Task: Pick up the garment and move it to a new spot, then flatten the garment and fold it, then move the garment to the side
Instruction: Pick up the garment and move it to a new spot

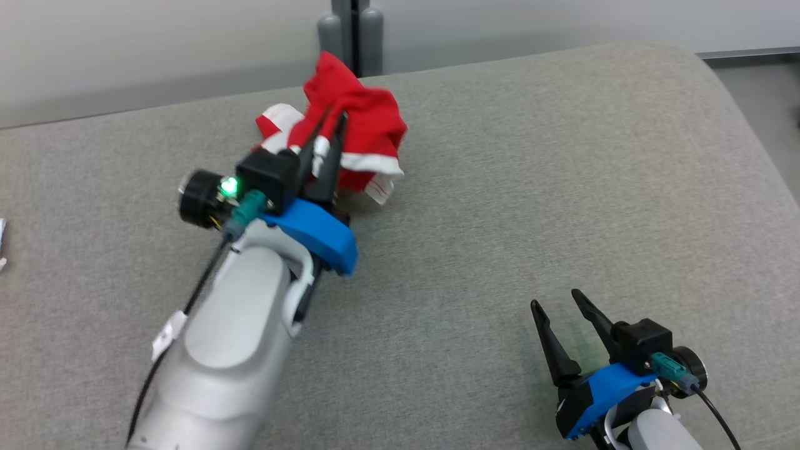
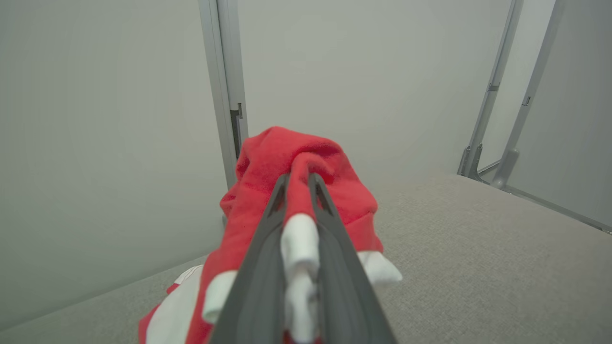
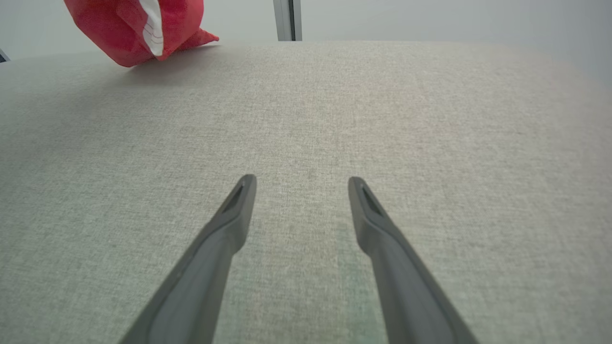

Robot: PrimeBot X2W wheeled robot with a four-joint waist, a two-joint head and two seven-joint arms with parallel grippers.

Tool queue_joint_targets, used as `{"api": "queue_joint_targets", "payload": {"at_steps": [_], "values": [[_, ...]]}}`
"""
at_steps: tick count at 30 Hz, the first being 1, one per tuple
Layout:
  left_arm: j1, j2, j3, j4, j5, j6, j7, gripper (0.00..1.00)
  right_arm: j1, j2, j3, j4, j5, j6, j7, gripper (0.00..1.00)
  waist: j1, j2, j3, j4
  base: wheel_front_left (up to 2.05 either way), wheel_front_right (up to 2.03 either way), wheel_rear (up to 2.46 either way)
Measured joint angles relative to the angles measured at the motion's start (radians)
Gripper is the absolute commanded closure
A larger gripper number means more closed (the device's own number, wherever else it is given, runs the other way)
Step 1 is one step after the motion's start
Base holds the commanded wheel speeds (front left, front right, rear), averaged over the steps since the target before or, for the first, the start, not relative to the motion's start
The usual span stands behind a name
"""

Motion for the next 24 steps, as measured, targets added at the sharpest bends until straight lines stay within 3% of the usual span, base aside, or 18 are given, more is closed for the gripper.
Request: {"api": "queue_joint_targets", "payload": {"at_steps": [4, 7, 8, 9, 10, 13, 17, 24], "values": [[0.066, -0.002, -0.111, -0.029, -0.103, 0.0, 0.0, 1.0, 0.0, 0.008, 0.006, 0.002, 0.0, 0.0, 0.0, 0.0, 0.0, 0.0, -0.019, -0.028, 0.0, 0.0, 0.0], [0.103, -0.001, -0.153, -0.055, -0.143, 0.027, 0.0, 1.0, 0.004, 0.011, 0.003, -0.001, 0.0, 0.0, 0.0, 0.0, 0.0, 0.0, -0.032, -0.034, 0.0, 0.0, 0.0], [0.116, -0.001, -0.165, -0.059, -0.153, 0.036, 0.0, 0.6, 0.005, 0.013, 0.0, -0.002, 0.0, 0.0, 0.0, 0.0, -0.0001, 0.0, -0.036, -0.033, 0.0, 0.0, 0.0], [0.135, -0.002, -0.17, -0.063, -0.164, 0.045, 0.0, 0.07, 0.007, 0.014, -0.002, -0.007, 0.0, 0.0, 0.0, 0.0, -0.0001, 0.0, -0.039, -0.029, 0.0, 0.0, 0.0], [0.152, -0.002, -0.174, -0.063, -0.166, 0.054, 0.0, 0.0, 0.011, 0.015, -0.004, -0.01, 0.0, 0.0, 0.0, 0.0, -0.0001, 0.0, -0.043, -0.024, 0.0, 0.0, 0.0], [0.193, -0.001, -0.16, -0.071, -0.167, 0.082, 0.0, 0.0, 0.016, 0.018, -0.019, -0.022, 0.0, 0.0, 0.0, 0.0, 0.0, 0.0, -0.057, -0.002, 0.0, 0.0, 0.0], [0.261, -0.001, -0.065, -0.111, -0.127, 0.121, -0.001, 0.0, 0.019, 0.021, -0.048, -0.043, 0.0, 0.0, 0.0, 0.0, 0.0, 0.0, -0.082, 0.033, 0.0, 0.0, 0.0], [0.44, 0.009, 0.114, -0.198, -0.04, 0.134, -0.001, 0.0, 0.048, 0.025, -0.091, -0.066, -0.013, 0.0, 0.0, 0.0, -0.0001, -0.0001, -0.142, 0.094, 0.0, 0.0, 0.0]]}}
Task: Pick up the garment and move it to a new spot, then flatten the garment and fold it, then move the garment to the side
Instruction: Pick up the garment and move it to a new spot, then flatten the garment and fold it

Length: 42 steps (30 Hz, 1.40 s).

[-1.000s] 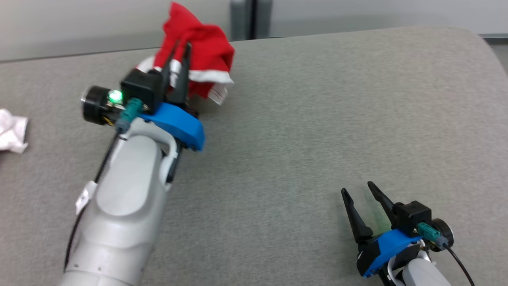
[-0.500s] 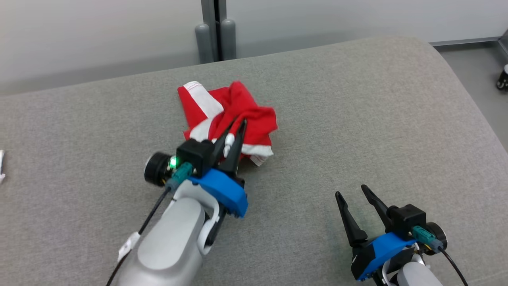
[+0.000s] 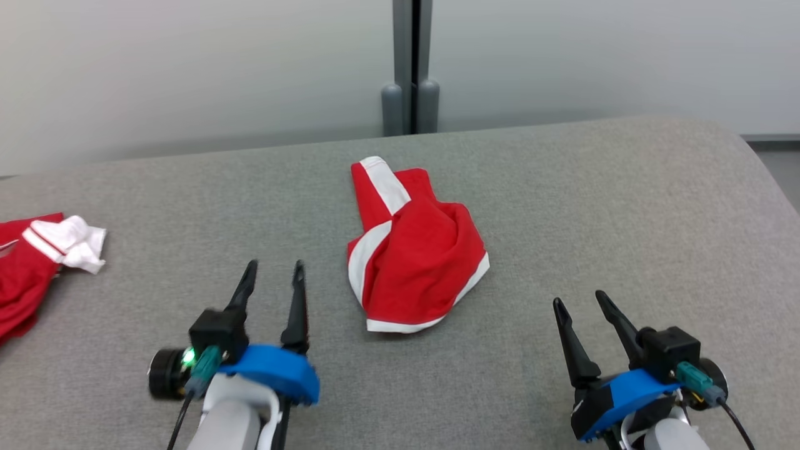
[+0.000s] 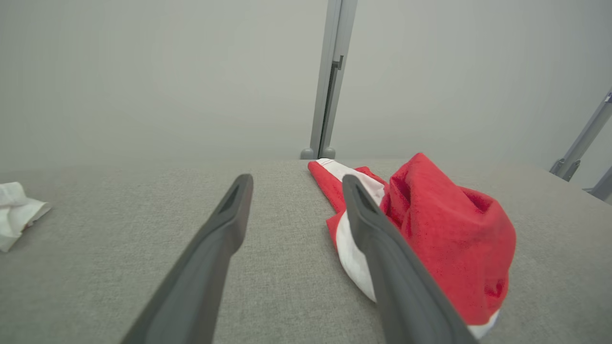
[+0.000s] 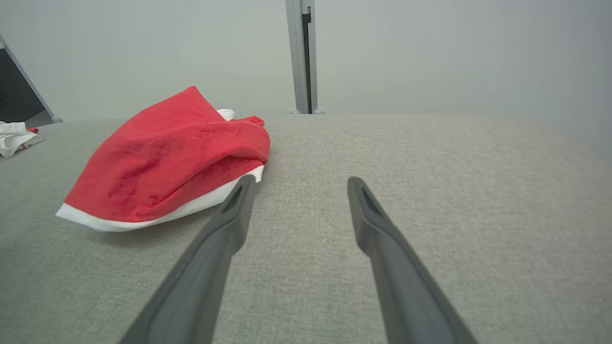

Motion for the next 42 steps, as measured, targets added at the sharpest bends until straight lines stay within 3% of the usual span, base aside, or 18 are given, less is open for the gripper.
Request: {"api": "queue_joint_targets", "payload": {"at_steps": [6, 11, 28, 32, 37, 42], "values": [[0.172, -0.004, 0.149, -0.09, 0.039, 0.005, 0.0, 0.0, 0.038, 0.007, -0.016, 0.002, -0.014, 0.0, 0.0, 0.0, -0.0001, 0.0, -0.051, 0.03, 0.0, 0.0, 0.0], [0.283, -0.008, 0.213, -0.142, 0.047, 0.004, 0.0, 0.0, 0.061, 0.01, -0.021, -0.001, -0.016, 0.0, 0.0, 0.0, 0.0, 0.0, -0.068, 0.038, 0.0, 0.0, 0.0], [0.286, -0.01, 0.138, -0.145, 0.014, 0.002, 0.0, 0.0, 0.067, 0.014, -0.026, 0.008, -0.023, 0.0, 0.0, 0.0, 0.0003, 0.0002, -0.041, 0.064, 0.0, 0.0, 0.0], [0.275, -0.009, 0.078, -0.129, -0.006, -0.043, 0.0, 0.0, 0.055, 0.014, -0.017, 0.009, -0.022, 0.0, 0.0, 0.0, 0.0001, 0.0002, -0.025, 0.062, 0.0, 0.0, 0.0], [0.193, -0.01, -0.019, -0.096, -0.05, -0.072, 0.0, 0.0, 0.035, 0.015, 0.006, 0.007, -0.021, 0.0, 0.0, 0.0, 0.0002, 0.0003, 0.007, 0.032, 0.0, 0.0, 0.0], [0.036, -0.01, -0.09, -0.014, -0.045, -0.067, 0.0, 0.0, 0.015, 0.012, 0.018, 0.008, -0.02, 0.0, 0.0, 0.0, 0.0003, 0.0003, 0.048, -0.016, 0.0, 0.0, 0.0]]}}
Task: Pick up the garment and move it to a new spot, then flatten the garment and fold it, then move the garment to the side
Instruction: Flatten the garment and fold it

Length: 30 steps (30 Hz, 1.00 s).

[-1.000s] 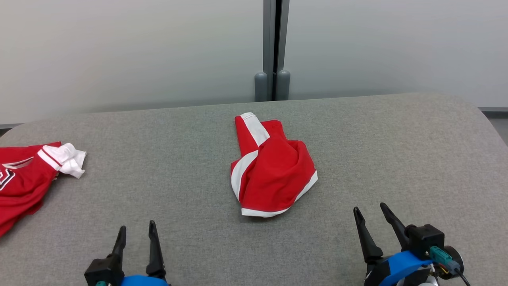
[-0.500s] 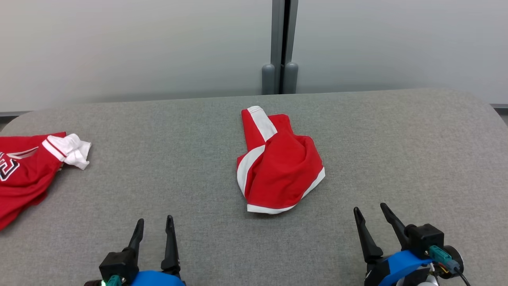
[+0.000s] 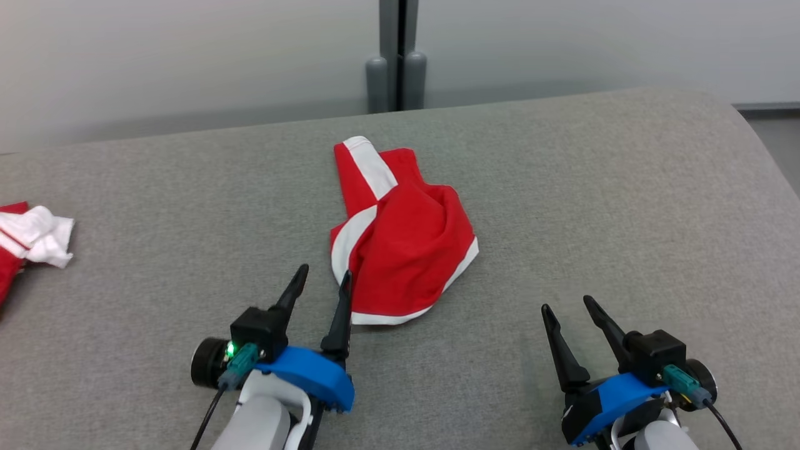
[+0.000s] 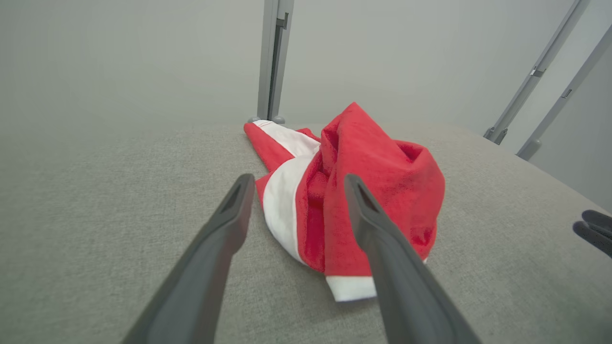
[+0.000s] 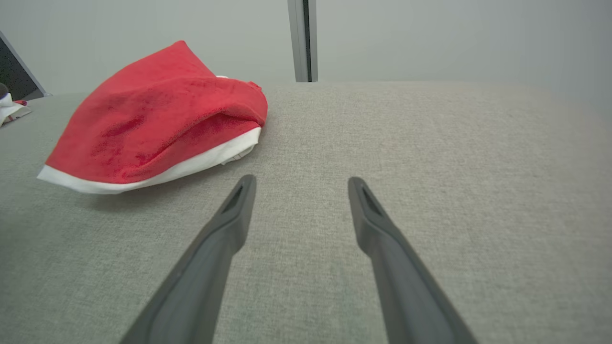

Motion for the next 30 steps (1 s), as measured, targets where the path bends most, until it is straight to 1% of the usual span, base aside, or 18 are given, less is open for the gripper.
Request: {"api": "queue_joint_targets", "payload": {"at_steps": [6, 9, 13, 15, 21, 23, 25, 27, 28, 29, 30], "values": [[-0.174, 0.0, -0.005, 0.156, 0.033, 0.036, 0.0, 0.0, -0.026, -0.01, 0.012, 0.001, 0.01, 0.0, 0.0, 0.0, 0.0, 0.0, 0.047, -0.074, 0.0, 0.0, 0.0], [-0.214, 0.0, 0.009, 0.211, 0.026, 0.054, 0.0, 0.0, -0.029, -0.013, 0.012, 0.003, 0.019, 0.0, 0.0, 0.0, 0.0, 0.0, 0.062, -0.101, 0.0, 0.0, 0.0], [-0.24, 0.0, 0.036, 0.268, 0.028, 0.084, 0.0, 0.0, -0.029, -0.017, 0.007, 0.004, 0.024, 0.0, 0.0, 0.0, -0.0001, 0.0, 0.075, -0.12, 0.0, 0.0, 0.0], [-0.246, 0.001, 0.033, 0.293, 0.03, 0.084, 0.0, 0.0, -0.03, -0.017, 0.008, 0.004, 0.025, 0.0, 0.0, 0.0, 0.0, 0.0, 0.079, -0.125, 0.0, 0.0, 0.0], [-0.251, -0.001, -0.007, 0.369, 0.026, 0.056, 0.0, 0.0, -0.04, -0.017, 0.017, 0.008, 0.025, 0.0, 0.0, 0.0, -0.0002, 0.0, 0.085, -0.132, 0.0, 0.0, 0.0], [-0.256, 0.0, -0.017, 0.395, 0.017, 0.063, 0.0, 0.0, -0.049, -0.016, 0.023, 0.008, 0.025, 0.0, 0.0, 0.0, -0.0002, 0.0, 0.088, -0.135, 0.0, 0.0, 0.0], [-0.268, 0.0, -0.018, 0.405, 0.009, 0.082, 0.0, 0.0, -0.051, -0.015, 0.028, 0.007, 0.026, 0.0, 0.0, 0.0, -0.0001, 0.0, 0.094, -0.137, 0.0, 0.0, 0.0], [-0.277, 0.0, -0.018, 0.407, 0.005, 0.097, 0.0, 0.55, -0.052, -0.014, 0.027, 0.006, 0.026, 0.0, 0.0, 0.0, -0.0001, 0.0, 0.098, -0.137, 0.0, 0.0, 0.0], [-0.282, 0.0, -0.019, 0.406, 0.005, 0.097, 0.0, 0.96, -0.053, -0.014, 0.027, 0.005, 0.028, 0.0, 0.0, 0.0, -0.0001, 0.0, 0.1, -0.136, 0.0, 0.0, 0.0], [-0.284, 0.0, -0.019, 0.402, 0.005, 0.098, 0.0, 1.0, -0.054, -0.014, 0.026, 0.004, 0.03, 0.0, 0.0, 0.0, -0.0001, 0.0, 0.101, -0.135, 0.0, 0.0, 0.0], [-0.285, 0.0, -0.017, 0.396, 0.005, 0.103, 0.0, 1.0, -0.054, -0.014, 0.024, 0.004, 0.031, 0.0, 0.0, 0.0, -0.0001, 0.0, 0.102, -0.134, 0.0, 0.0, 0.0]]}}
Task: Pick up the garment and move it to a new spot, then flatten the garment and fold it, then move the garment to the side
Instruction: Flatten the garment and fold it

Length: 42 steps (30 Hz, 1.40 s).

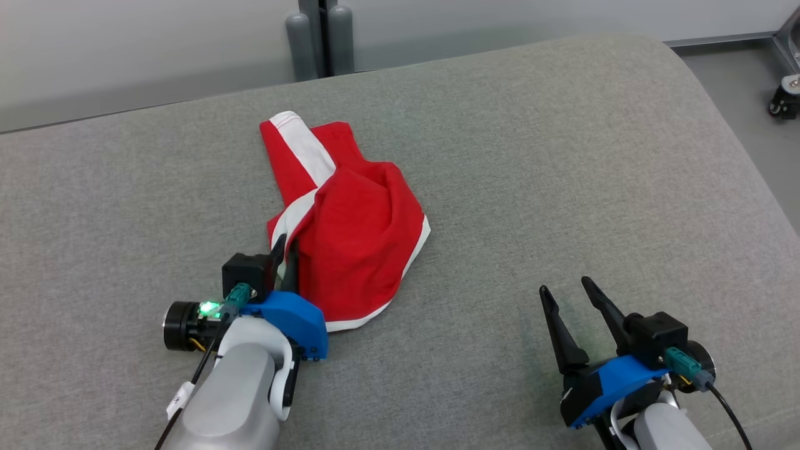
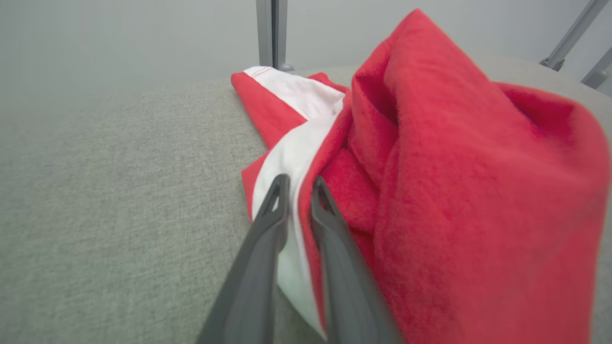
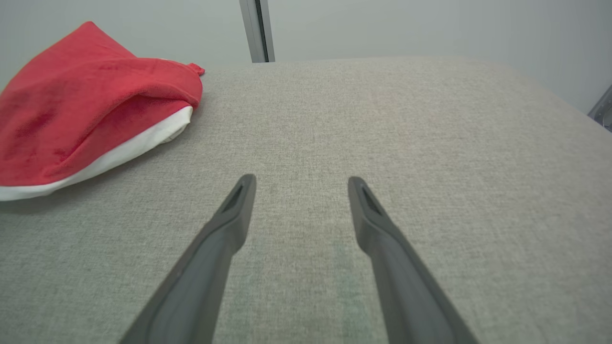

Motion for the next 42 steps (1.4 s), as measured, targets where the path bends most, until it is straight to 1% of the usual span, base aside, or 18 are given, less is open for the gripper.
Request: {"api": "queue_joint_targets", "payload": {"at_steps": [2, 5, 9, 15, 21, 25, 26, 28, 30, 32, 35, 38, 42], "values": [[-0.001, 0.0, 0.015, -0.026, 0.001, 0.012, 0.0, 1.0, 0.0, 0.0, -0.007, 0.001, 0.001, 0.0, 0.0, 0.0, 0.0, 0.0, -0.003, 0.007, 0.0, 0.0, 0.0], [-0.001, 0.0, 0.03, -0.06, 0.004, 0.015, 0.0, 1.0, 0.005, -0.001, -0.02, 0.005, 0.001, 0.0, 0.0, 0.0, -0.0001, 0.0, -0.015, 0.025, 0.0, 0.0, 0.0], [-0.001, 0.0, 0.07, -0.155, 0.025, 0.018, 0.0, 1.0, 0.011, 0.001, -0.024, 0.012, 0.001, 0.0, 0.0, 0.0, -0.0001, -0.0001, -0.043, 0.055, 0.0, 0.0, 0.0], [0.007, 0.0, 0.118, -0.286, 0.059, -0.007, 0.0, 1.0, 0.031, 0.008, -0.023, 0.012, 0.001, 0.0, 0.0, 0.0, -0.0003, -0.0003, -0.097, 0.103, 0.0, 0.0, 0.0], [0.009, 0.007, 0.157, -0.379, 0.128, -0.03, 0.0, 1.0, 0.051, 0.013, -0.028, 0.015, 0.001, 0.0, 0.0, 0.0, -0.0002, -0.0003, -0.131, 0.135, 0.0, 0.0, 0.0], [-0.052, 0.048, 0.176, -0.416, 0.19, -0.042, 0.0, 1.0, 0.051, 0.015, -0.027, 0.013, 0.001, 0.0, 0.0, 0.0, -0.0002, -0.0003, -0.138, 0.135, 0.0, 0.0, 0.0], [-0.075, 0.061, 0.172, -0.431, 0.211, -0.052, 0.0, 1.0, 0.051, 0.016, -0.028, 0.012, 0.001, 0.0, 0.0, 0.0, 0.0, -0.0003, -0.138, 0.133, 0.0, 0.0, 0.0], [-0.121, 0.082, 0.149, -0.46, 0.25, -0.074, 0.0, 1.0, 0.051, 0.017, -0.031, 0.007, 0.002, 0.0, 0.0, 0.0, -0.0001, -0.0004, -0.139, 0.129, 0.0, 0.0, 0.0], [-0.15, 0.095, 0.093, -0.481, 0.294, -0.11, 0.0, 1.0, 0.051, 0.017, -0.039, 0.004, 0.003, 0.0, 0.0, 0.0, -0.0001, -0.0004, -0.14, 0.126, 0.0, 0.0, 0.0], [-0.148, 0.078, 0.026, -0.477, 0.31, -0.136, 0.0, 1.0, 0.052, 0.017, -0.051, 0.003, 0.004, 0.0, 0.0, 0.0, -0.0002, -0.0004, -0.14, 0.126, 0.0, 0.0, 0.0], [-0.103, 0.043, -0.074, -0.447, 0.311, -0.154, 0.0, 1.0, 0.065, 0.017, -0.062, 0.002, 0.007, 0.0, 0.0, 0.0, -0.0001, -0.0004, -0.138, 0.131, 0.0, 0.0, 0.0], [-0.012, 0.017, -0.168, -0.367, 0.287, -0.163, 0.0, 1.0, 0.07, 0.017, -0.063, 0.004, 0.011, 0.0, 0.0, 0.0, -0.0001, -0.0004, -0.134, 0.136, 0.0, 0.0, 0.0], [0.094, 0.005, -0.263, -0.273, 0.256, -0.165, 0.0, 1.0, 0.068, 0.018, -0.056, 0.003, 0.011, 0.0, 0.0, 0.0, -0.0001, -0.0002, -0.129, 0.141, 0.0, 0.0, 0.0]]}}
